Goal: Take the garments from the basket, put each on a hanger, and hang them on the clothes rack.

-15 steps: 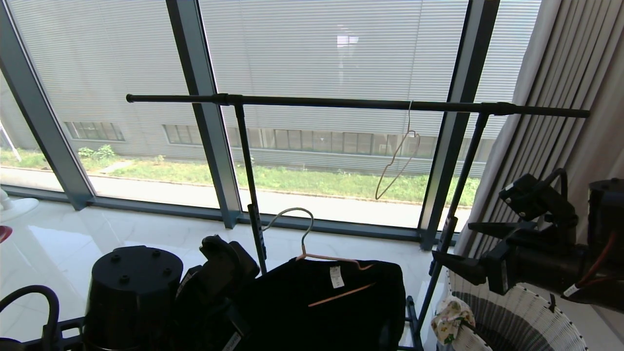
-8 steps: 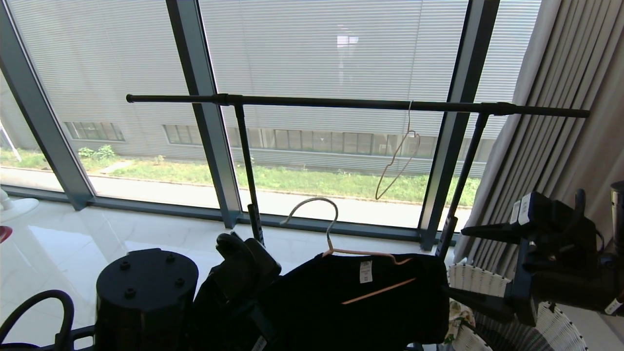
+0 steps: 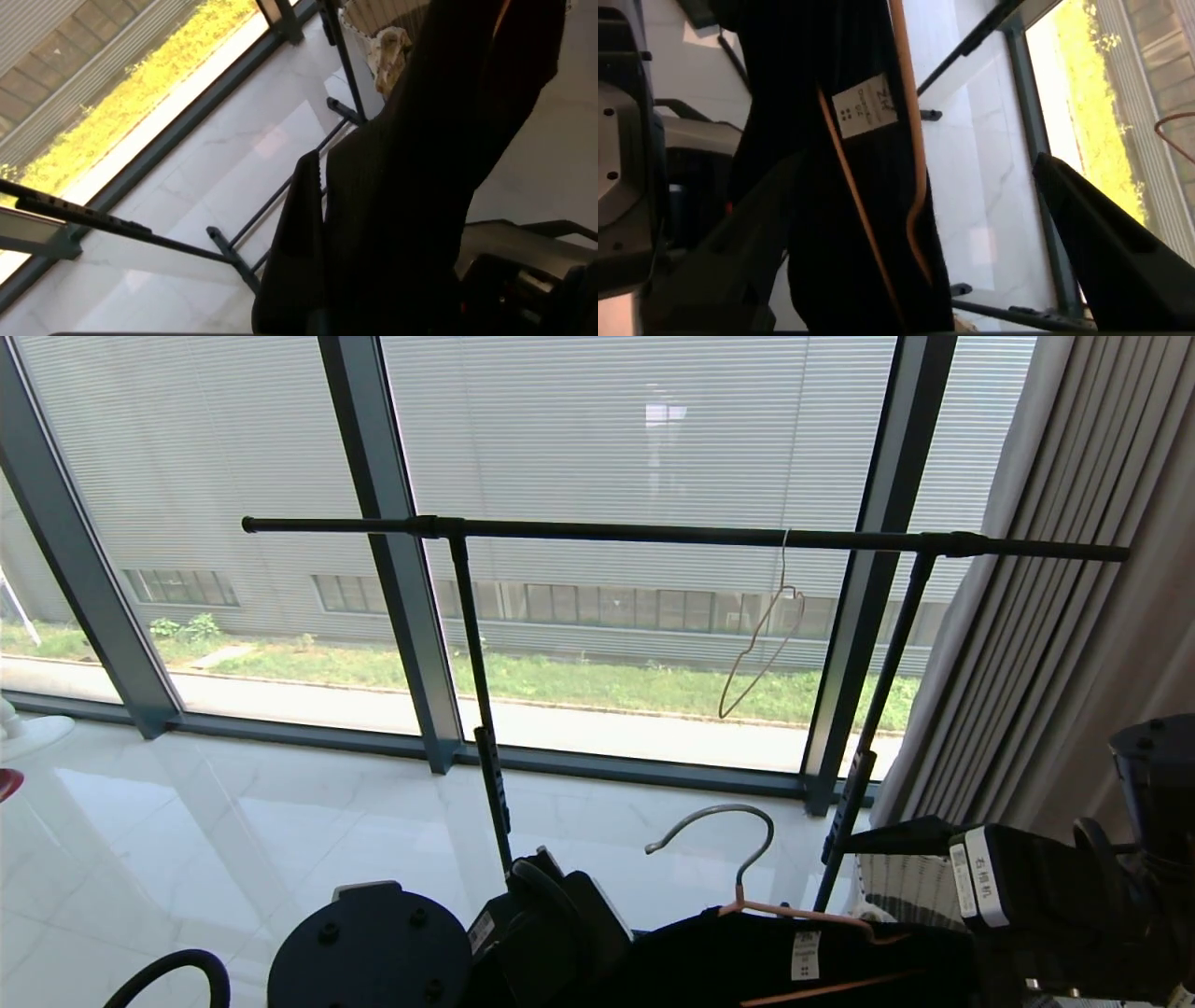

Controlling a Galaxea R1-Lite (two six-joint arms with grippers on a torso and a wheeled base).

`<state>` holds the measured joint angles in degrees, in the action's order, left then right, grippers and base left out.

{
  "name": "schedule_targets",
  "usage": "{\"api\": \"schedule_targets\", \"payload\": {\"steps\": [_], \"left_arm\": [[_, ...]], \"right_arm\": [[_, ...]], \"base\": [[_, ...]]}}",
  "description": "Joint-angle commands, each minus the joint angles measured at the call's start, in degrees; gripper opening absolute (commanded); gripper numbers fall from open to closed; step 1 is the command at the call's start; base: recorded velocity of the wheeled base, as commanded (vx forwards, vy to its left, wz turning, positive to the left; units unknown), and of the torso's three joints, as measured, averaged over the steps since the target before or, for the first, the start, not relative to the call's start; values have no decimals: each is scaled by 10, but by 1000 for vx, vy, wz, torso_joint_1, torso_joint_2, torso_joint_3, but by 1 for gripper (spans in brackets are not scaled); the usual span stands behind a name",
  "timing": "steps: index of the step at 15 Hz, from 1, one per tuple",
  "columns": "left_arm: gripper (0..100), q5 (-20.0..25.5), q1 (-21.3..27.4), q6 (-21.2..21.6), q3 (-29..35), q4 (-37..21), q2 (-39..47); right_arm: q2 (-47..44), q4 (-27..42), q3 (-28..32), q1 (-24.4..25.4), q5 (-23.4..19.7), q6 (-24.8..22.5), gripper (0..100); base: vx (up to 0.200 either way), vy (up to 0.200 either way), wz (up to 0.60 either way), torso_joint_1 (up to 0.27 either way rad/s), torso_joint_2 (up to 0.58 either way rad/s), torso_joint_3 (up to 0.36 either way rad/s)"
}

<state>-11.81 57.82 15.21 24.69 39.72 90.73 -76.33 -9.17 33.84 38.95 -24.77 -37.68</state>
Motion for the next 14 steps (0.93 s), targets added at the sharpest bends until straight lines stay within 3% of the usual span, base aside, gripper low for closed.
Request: {"api": "schedule_targets", "payload": {"steps": [1,8,9,14], "left_arm": [[0,-1,4,2,0,4,2],[0,-2,10,14,7,7,0],[0,-2,12,14,8,7,1],[0,-2,23,14,12,7,1]], "right_arm": [[-30,-1,2,32,0,12,100],[-66,-4,3,40,24,35,100],[-71,-5,3,40,30,42,0],[-82,-40,-3,32,73,48,0]], "base": [[0,0,0,0,0,0],[0,0,0,0,0,0],[0,0,0,0,0,0],[0,0,0,0,0,0]]}}
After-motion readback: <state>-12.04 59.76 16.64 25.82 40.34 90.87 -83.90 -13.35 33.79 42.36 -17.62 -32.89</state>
